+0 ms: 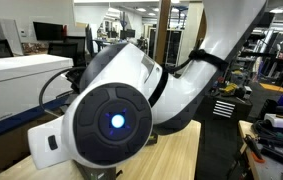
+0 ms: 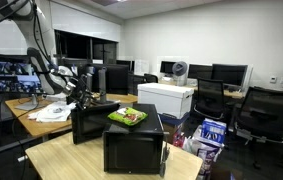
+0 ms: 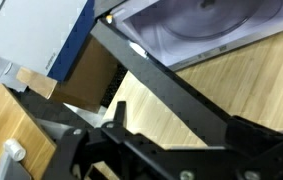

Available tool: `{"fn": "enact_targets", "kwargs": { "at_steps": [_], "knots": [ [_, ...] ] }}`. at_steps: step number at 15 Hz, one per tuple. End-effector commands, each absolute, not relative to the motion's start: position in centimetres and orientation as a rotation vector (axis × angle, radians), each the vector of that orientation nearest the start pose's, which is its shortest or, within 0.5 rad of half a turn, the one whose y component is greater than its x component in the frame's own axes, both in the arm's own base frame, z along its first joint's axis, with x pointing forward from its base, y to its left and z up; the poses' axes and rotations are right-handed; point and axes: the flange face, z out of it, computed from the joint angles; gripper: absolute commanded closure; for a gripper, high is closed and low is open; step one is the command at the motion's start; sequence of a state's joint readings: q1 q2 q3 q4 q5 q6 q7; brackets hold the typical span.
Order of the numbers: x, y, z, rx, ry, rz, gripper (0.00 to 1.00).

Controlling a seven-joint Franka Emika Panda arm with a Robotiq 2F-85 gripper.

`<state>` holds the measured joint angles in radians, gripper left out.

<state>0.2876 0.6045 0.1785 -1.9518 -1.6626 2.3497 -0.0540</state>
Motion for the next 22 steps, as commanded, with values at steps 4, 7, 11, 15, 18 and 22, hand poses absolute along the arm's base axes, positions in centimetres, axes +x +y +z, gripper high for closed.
{"fn": "enact_targets", "kwargs": {
  "at_steps": [4,7,11,15,18,22],
  "knots": [
    [56.0,20.5,15.4,1.433,1.569,-0.108,0.0],
    [56.3,19.1,16.1,1.433,1.45,-0.161,0.0],
    [56.1,19.4,17.8,1.418,1.34,-0.158,0.0],
    [55.0,20.9,20.7,1.377,1.202,-0.16,0.0],
    [54.0,22.4,22.6,1.364,1.152,-0.154,0.0],
    [53.3,24.4,21.4,1.422,1.328,-0.256,0.0]
  ]
}}
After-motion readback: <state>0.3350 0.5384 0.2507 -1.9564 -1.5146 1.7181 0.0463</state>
